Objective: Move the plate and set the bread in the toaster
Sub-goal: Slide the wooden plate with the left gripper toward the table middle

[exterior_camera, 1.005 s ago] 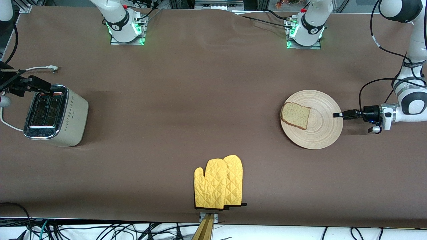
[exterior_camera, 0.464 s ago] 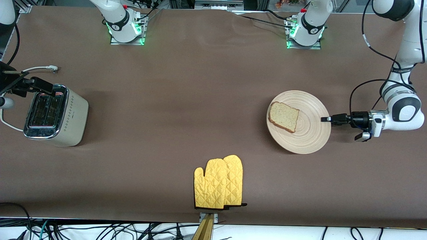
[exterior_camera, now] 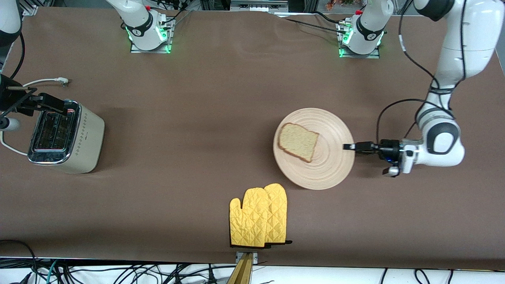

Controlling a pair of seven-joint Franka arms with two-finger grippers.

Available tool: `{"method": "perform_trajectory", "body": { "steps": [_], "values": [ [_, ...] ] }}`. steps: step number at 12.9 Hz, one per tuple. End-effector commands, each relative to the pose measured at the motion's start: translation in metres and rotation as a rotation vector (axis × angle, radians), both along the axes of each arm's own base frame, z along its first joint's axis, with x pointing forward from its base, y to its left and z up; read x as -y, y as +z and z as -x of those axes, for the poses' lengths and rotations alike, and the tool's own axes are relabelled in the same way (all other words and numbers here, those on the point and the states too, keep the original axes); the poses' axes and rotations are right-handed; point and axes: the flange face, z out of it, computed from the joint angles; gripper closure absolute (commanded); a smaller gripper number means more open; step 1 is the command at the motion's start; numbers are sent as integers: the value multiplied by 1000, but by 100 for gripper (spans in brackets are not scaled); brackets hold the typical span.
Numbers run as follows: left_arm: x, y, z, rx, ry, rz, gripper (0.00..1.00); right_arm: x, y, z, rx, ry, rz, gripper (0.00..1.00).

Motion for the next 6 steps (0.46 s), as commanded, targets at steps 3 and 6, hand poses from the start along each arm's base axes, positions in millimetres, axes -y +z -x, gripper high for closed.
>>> {"method": "perform_trajectory", "body": {
  "steps": [3, 6],
  "values": [
    [104, 16, 3, -20, 7, -77, 100, 1, -1, 1, -9, 1, 14, 0],
    [157, 10, 13, 10, -22, -69, 100, 2, -4, 0, -15, 0, 15, 0]
  ]
}}
